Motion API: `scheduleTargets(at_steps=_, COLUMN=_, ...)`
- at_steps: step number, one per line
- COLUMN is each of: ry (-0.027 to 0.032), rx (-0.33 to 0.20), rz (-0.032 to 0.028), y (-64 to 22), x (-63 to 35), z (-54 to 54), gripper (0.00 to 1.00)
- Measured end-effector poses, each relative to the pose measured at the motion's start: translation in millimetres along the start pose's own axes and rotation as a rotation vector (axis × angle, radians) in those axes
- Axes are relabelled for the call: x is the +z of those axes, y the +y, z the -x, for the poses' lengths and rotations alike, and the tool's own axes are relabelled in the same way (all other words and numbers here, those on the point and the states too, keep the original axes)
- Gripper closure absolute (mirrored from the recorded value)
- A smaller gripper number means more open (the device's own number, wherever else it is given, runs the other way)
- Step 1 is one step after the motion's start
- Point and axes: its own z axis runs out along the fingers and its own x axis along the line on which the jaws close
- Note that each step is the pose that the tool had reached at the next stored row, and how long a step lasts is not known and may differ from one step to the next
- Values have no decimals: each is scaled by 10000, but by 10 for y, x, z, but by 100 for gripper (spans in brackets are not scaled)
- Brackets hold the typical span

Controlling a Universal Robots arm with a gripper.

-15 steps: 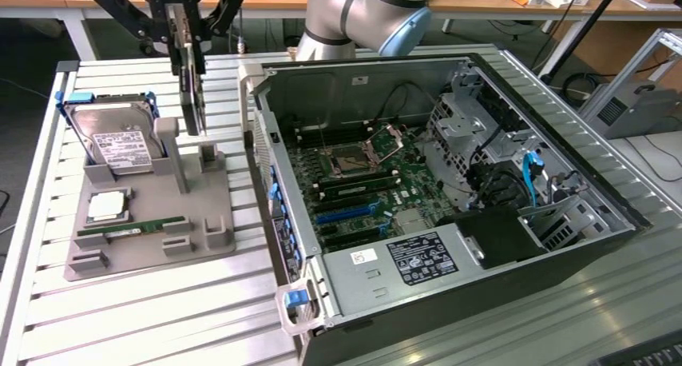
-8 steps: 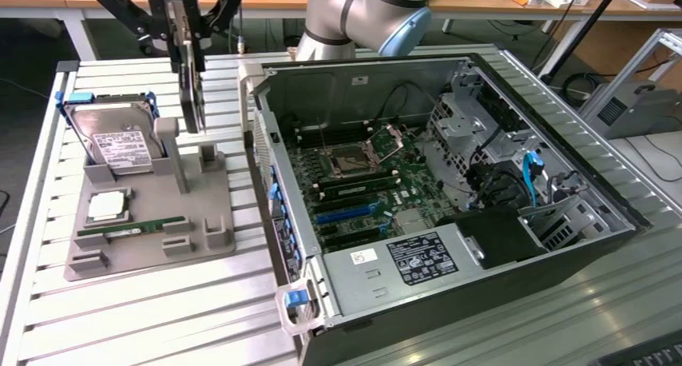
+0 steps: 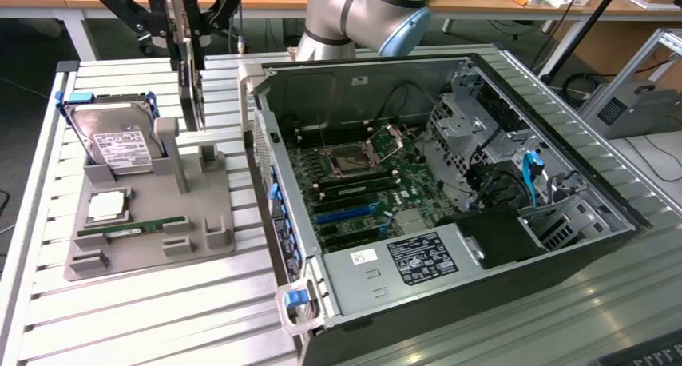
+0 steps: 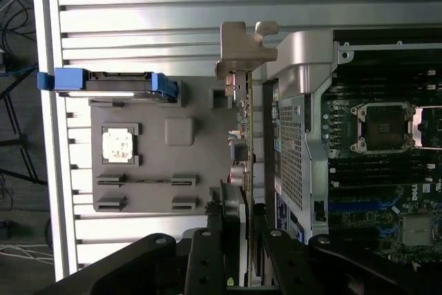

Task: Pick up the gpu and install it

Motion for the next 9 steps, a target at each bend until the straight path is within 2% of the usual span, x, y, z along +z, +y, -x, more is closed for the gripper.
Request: scheduleTargets(at_steps=9, ry=1, rx=-1, rz=-5, y=-17, x=-1, z=2, gripper=73)
